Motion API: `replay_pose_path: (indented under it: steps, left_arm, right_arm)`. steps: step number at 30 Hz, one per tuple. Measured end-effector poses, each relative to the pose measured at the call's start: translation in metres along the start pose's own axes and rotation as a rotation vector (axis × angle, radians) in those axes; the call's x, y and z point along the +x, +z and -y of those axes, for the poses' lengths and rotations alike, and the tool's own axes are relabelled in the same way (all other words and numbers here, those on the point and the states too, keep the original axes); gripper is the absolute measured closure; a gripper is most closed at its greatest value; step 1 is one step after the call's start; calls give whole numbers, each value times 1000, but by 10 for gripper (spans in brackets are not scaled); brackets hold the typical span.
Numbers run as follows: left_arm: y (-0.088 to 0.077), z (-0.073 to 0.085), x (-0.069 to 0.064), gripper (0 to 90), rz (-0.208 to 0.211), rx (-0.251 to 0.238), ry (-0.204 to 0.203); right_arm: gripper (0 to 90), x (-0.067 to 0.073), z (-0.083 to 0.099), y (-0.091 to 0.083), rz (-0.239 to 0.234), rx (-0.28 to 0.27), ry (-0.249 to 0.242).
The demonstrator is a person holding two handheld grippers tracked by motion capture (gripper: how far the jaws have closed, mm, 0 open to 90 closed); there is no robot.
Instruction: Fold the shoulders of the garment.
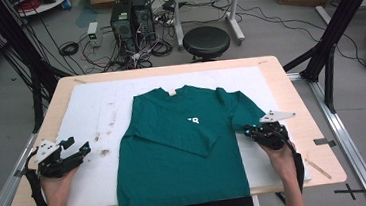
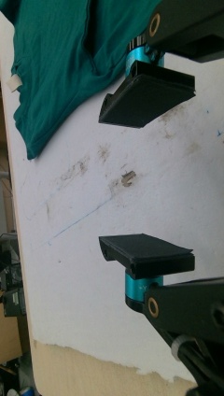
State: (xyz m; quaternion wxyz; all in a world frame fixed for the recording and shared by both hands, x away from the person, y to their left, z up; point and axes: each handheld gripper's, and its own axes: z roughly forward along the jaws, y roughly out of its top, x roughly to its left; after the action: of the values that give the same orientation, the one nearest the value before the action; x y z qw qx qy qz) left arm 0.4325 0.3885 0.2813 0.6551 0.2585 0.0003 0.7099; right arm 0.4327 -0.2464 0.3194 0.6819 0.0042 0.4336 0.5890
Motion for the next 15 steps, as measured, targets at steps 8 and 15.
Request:
replay_pose_path:
  steps: [8,15]
  left_arm:
    - [0,0,0,350,-1,0,3]
    - [0,0,-1,349,-3,-1,7]
  right_arm:
    - [868,41,-31,2,-75,-50,-47]
    - [867,87,-55,26,-109,-49,-85]
